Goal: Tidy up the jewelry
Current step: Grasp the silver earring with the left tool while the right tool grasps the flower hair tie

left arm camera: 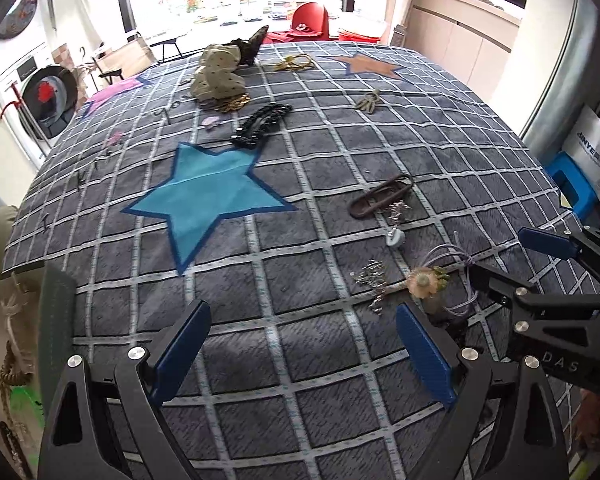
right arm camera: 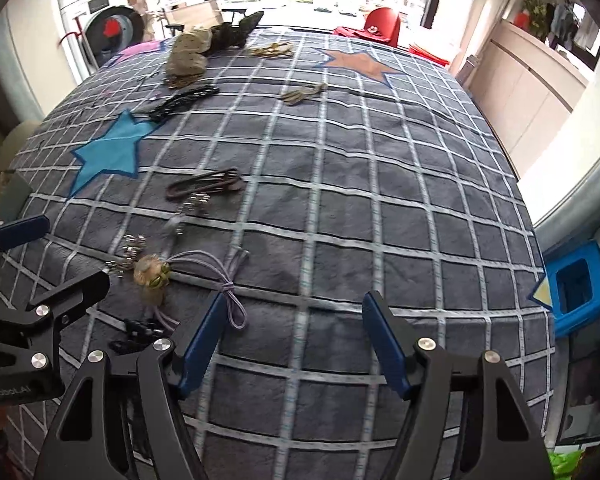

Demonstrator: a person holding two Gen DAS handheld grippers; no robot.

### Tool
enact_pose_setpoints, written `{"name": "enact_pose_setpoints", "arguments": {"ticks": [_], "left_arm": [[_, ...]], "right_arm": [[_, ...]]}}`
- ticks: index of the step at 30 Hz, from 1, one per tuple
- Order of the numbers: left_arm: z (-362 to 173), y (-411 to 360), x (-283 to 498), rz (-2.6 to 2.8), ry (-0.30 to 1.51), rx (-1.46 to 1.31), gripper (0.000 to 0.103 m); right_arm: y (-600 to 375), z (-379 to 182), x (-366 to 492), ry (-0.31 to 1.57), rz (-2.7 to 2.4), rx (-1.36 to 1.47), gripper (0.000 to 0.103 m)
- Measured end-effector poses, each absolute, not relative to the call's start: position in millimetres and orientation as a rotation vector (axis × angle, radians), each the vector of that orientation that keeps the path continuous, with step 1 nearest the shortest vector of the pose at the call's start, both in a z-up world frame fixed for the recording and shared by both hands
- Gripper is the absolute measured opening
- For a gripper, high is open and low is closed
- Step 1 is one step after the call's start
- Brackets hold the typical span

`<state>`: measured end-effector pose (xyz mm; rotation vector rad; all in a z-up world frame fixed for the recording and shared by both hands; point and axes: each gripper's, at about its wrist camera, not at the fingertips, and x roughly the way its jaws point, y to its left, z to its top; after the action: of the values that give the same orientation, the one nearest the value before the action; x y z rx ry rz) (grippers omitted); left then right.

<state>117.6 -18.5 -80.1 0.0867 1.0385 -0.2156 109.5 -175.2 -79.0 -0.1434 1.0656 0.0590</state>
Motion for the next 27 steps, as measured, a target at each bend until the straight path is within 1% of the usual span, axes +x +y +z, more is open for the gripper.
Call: {"name": "enact_pose_setpoints", "arguments": {"ticks": [7, 8, 9, 10, 12, 16, 17, 18, 19, 20, 22, 23, 27], "left_arm": [[-91, -35, 127, -0.224, 1.052, 0.118, 0.095], [-90, -37, 128, -0.229, 1.051, 0.12, 0.091], [-89, -38, 129, -0.232, 1.047, 0.122, 0.083], [-88, -41, 130, -0.239, 1.047, 0.127, 0.081], [-86, -45, 130, -0.25, 1.048, 0.138, 0.069], [-84, -52, 128, -0.275, 1.043, 0.154, 0.054], [-83, -54, 127, -0.281, 1.041, 0.158, 0.046], [-83, -54, 126, -0.287, 1.039, 0.161, 0.03], [-82, -56, 124, -0.299, 1.038, 0.168, 0.023], [-82, -57, 123, -0.305, 1.04, 0.174, 0.013], [-81, -57, 122, -0.309, 1.043, 0.177, 0.011], [-81, -56, 121, -0.312, 1.046, 0.164, 0.011], [-77, -47, 113, -0.313, 1.038, 0.121, 0.011]], "right_arm": [[-200, -80, 107, 1.063, 0.027, -0.12, 0.074], [-203, -80, 107, 1.064, 0.034, -0.11, 0.073], [-204, -80, 106, 1.063, 0.041, -0.105, 0.073], [-203, -80, 107, 1.062, 0.047, -0.105, 0.072], [-201, -80, 107, 1.06, 0.068, -0.108, 0.069], [-191, -80, 107, 1.053, 0.106, -0.133, 0.066], [-191, -80, 108, 1.052, 0.114, -0.13, 0.065], [-190, -80, 108, 1.052, 0.128, -0.123, 0.06], [-189, -80, 108, 1.051, 0.138, -0.126, 0.053], [-187, -79, 106, 1.046, 0.152, -0.135, 0.045], [-182, -78, 104, 1.042, 0.17, -0.143, 0.011], [-181, -78, 103, 1.044, 0.174, -0.138, 0.008], [-190, -76, 101, 1.051, 0.191, -0.038, 0.003]]}}
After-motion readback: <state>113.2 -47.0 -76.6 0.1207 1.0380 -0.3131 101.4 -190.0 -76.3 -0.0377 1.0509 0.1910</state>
